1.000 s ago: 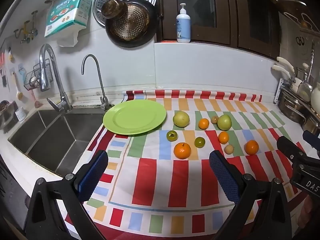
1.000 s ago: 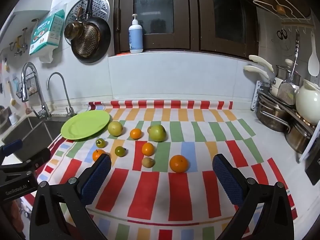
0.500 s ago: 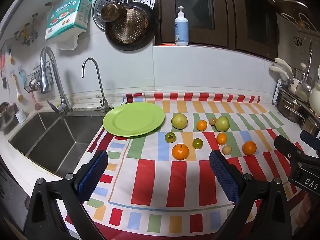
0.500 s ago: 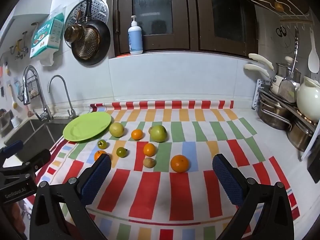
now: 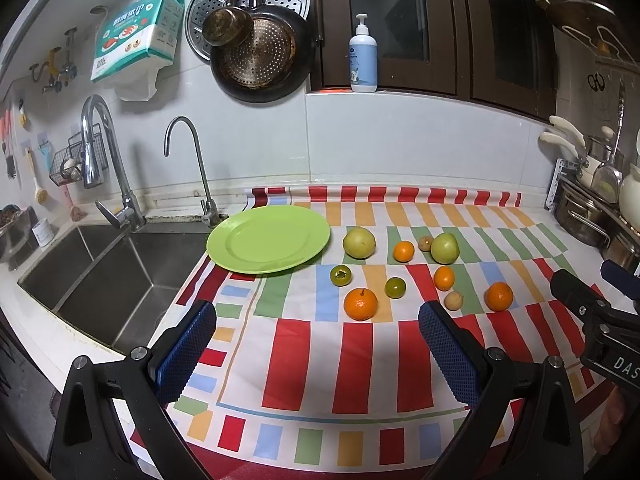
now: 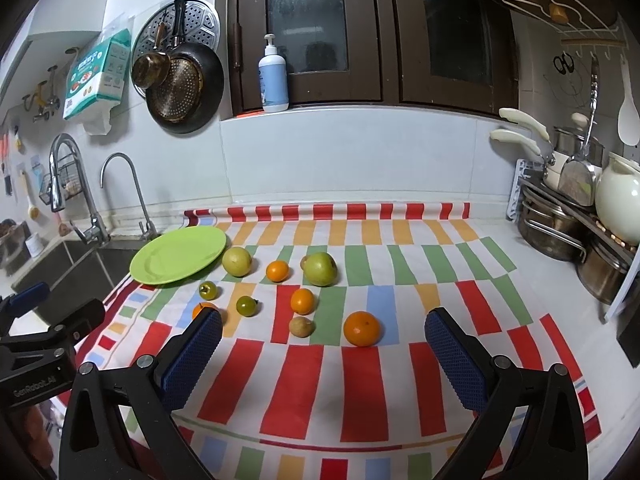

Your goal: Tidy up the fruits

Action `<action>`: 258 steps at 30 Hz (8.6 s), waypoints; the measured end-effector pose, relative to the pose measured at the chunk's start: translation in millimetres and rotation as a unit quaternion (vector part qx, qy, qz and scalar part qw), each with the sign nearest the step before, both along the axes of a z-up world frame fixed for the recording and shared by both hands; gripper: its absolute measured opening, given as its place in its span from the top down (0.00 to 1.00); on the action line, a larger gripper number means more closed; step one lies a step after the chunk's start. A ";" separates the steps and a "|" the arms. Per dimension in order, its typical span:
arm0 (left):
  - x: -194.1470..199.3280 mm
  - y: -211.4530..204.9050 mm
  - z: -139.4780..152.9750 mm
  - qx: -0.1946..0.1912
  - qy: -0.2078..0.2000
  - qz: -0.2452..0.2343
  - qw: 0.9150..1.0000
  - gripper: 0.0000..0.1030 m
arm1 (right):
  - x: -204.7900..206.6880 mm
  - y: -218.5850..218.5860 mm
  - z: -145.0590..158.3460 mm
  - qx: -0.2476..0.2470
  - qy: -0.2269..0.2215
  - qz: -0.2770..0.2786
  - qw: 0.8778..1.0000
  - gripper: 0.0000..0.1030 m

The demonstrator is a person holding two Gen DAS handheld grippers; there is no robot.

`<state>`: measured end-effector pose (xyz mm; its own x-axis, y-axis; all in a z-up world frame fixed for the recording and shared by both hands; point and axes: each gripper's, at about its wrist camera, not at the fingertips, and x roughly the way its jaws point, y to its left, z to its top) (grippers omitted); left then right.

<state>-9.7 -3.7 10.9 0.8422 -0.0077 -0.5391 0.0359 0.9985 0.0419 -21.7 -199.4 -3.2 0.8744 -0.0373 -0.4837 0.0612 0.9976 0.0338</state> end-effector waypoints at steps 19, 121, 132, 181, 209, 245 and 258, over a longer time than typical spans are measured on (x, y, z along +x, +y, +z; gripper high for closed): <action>3.6 -3.8 -3.8 -0.004 0.002 -0.006 1.000 0.00 | -0.7 -0.4 0.6 -0.002 -0.004 0.001 1.000 0.00; 153.9 -44.4 -119.1 0.032 0.175 -0.090 0.980 0.55 | 133.1 -40.5 -119.0 0.027 0.193 -0.035 0.980 0.43; 152.7 -44.5 -119.1 0.030 0.170 -0.096 0.980 0.60 | 133.2 -40.0 -115.2 0.016 0.180 -0.034 0.983 0.57; 89.7 60.9 -26.6 0.008 0.049 -0.089 0.995 0.60 | 89.8 103.0 -28.1 -0.009 0.046 0.075 0.996 0.57; 174.1 138.2 -18.7 0.009 0.018 -0.094 0.995 0.60 | 178.3 199.5 -12.9 -0.038 0.015 0.072 0.997 0.57; 281.1 155.6 -71.5 0.017 0.094 -0.082 0.992 0.48 | 289.1 204.7 -66.4 -0.010 0.100 0.058 0.993 0.45; 222.9 154.0 -33.8 0.002 0.055 -0.064 0.996 0.38 | 228.1 196.5 -30.5 -0.012 0.064 0.058 0.996 0.41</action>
<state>213.2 150.3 -22.9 0.7700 -0.1093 -0.6287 0.1678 0.9852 0.0343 206.5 -3.0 -33.7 0.8051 0.0466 -0.5913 -0.0515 0.9986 0.0085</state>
